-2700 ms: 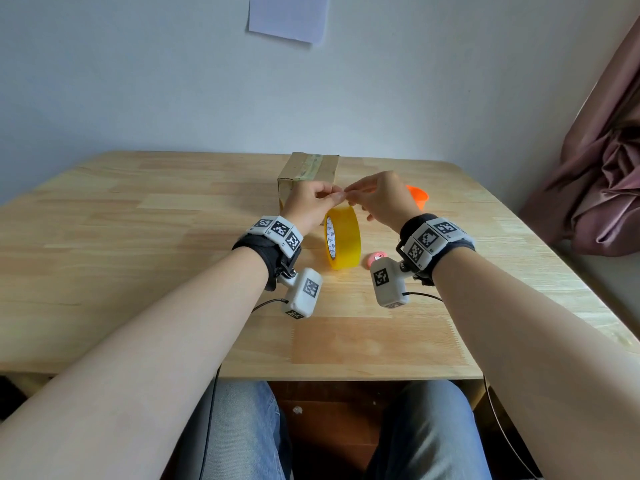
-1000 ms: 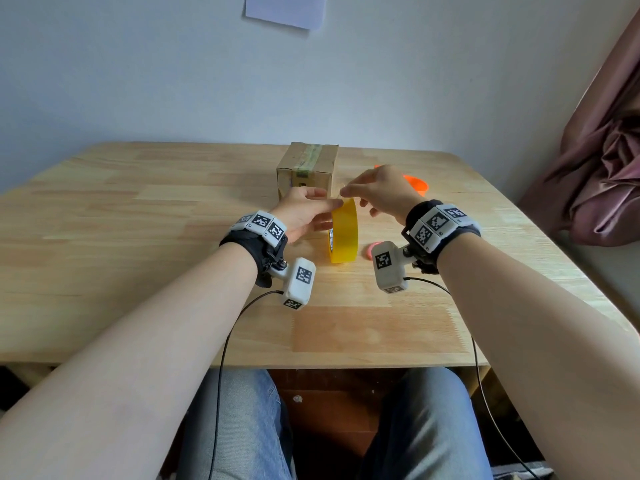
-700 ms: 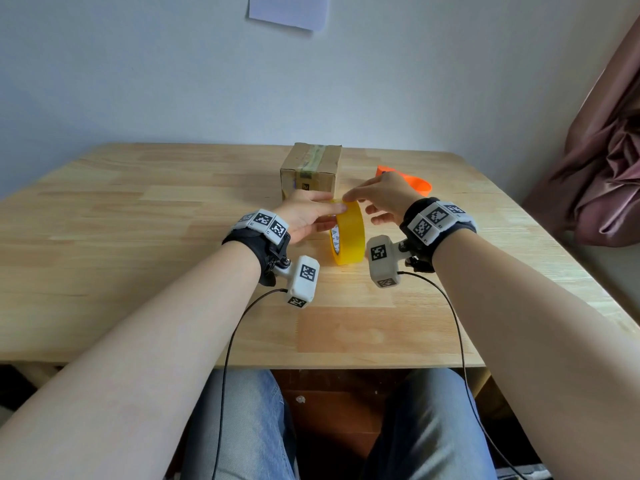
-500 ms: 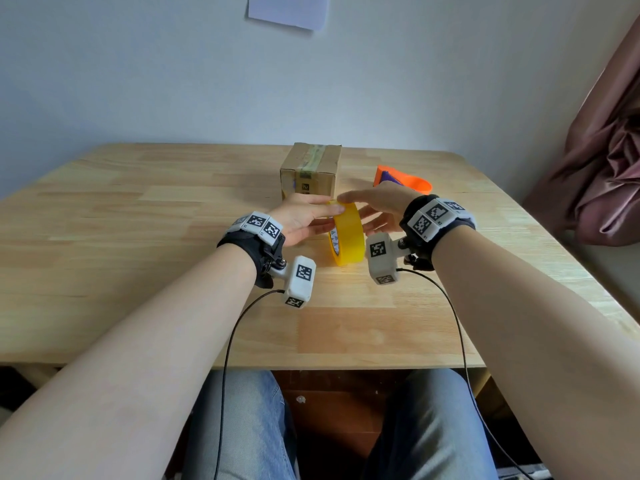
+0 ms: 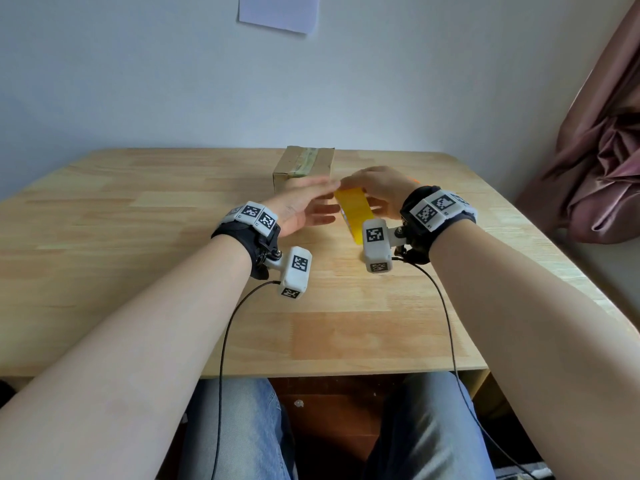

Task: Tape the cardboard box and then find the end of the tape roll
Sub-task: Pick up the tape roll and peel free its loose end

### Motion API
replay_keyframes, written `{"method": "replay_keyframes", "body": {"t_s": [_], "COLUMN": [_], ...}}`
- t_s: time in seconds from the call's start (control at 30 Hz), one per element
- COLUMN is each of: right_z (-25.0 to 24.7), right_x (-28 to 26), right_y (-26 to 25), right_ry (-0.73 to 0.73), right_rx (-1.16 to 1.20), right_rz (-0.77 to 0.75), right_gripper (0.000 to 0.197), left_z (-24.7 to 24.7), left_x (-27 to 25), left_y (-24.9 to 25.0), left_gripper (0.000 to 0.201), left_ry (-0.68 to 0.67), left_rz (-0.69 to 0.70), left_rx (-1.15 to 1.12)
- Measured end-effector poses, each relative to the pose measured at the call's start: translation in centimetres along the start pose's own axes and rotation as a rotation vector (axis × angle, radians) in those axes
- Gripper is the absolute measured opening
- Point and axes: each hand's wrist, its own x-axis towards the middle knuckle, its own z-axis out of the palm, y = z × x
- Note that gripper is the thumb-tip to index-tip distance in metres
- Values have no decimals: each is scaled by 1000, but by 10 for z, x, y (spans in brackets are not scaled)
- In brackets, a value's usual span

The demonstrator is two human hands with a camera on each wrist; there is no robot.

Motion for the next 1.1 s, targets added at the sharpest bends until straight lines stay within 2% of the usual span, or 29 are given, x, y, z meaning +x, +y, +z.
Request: {"method": "replay_keyframes", "body": {"t_s": [0.13,0.23,0.33,0.57,0.73,0.9,0.97,1.1], "right_z": [-18,-31,-39,-45,-47,-48,-45,-27], "right_x": [8,18,28,50,58,51,40,15], "right_y": [10,29,52,78,79,68,56,43], "right_ry": [191,252,292,322,212,282,204,-132], "right_rx": [-245,-380,-517,-623,-731,-629,-621,-814], "right_rz": [9,33,52,33,67,17,21,167], "right_gripper": [58,61,50,35,39,34,34,33], "left_z": [-2,-6,-8,-14,-16,-16,-15,-12], "left_x": [11,20,29,44,48,45,43,37], "left_y": [2,-4,-11,-23,-29,-31,-32,-30], "left_gripper": [20,8,9,7,12,18,18,15], "left_ry": [157,306,402,517,542,552,557,554], "left_rz": [19,46,41,23,-10,-32,-51,-67], "left_rx": [-11,32,52,68,53,38,23,-7]}}
